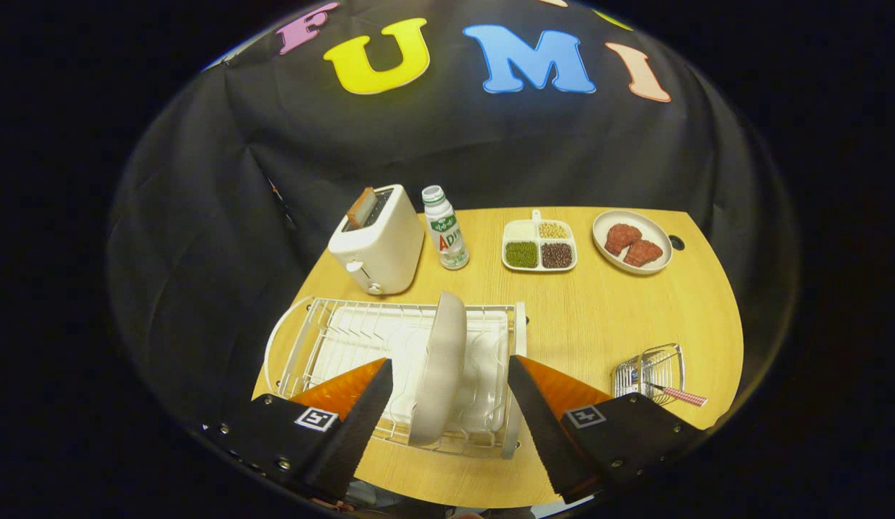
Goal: Take the plate from the dish rack, then take the spoon from the basket and place it into the plate.
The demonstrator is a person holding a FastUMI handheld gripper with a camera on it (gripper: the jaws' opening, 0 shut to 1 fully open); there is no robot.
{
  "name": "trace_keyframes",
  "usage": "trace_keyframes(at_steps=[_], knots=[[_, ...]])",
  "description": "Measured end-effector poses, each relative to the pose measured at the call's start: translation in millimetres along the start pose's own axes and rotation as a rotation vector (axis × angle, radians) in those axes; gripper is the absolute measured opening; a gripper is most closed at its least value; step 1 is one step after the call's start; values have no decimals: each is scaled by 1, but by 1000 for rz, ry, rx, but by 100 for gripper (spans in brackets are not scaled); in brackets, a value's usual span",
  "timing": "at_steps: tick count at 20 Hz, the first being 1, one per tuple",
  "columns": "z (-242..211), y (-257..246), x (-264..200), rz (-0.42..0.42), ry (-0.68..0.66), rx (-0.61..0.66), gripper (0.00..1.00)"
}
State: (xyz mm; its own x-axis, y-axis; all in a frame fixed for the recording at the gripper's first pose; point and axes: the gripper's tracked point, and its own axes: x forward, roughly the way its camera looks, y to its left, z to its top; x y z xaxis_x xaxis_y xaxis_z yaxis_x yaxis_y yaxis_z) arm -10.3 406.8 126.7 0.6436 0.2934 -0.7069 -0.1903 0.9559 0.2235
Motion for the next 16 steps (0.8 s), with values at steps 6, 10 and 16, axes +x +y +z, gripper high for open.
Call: trace_keyframes(at_steps=[6,10,16], knots=[[-13,-2,50,-92,92,-16,99],[-30,-4,74,-154,151,-34,92],[-37,-6,82,-322,195,-88,34]])
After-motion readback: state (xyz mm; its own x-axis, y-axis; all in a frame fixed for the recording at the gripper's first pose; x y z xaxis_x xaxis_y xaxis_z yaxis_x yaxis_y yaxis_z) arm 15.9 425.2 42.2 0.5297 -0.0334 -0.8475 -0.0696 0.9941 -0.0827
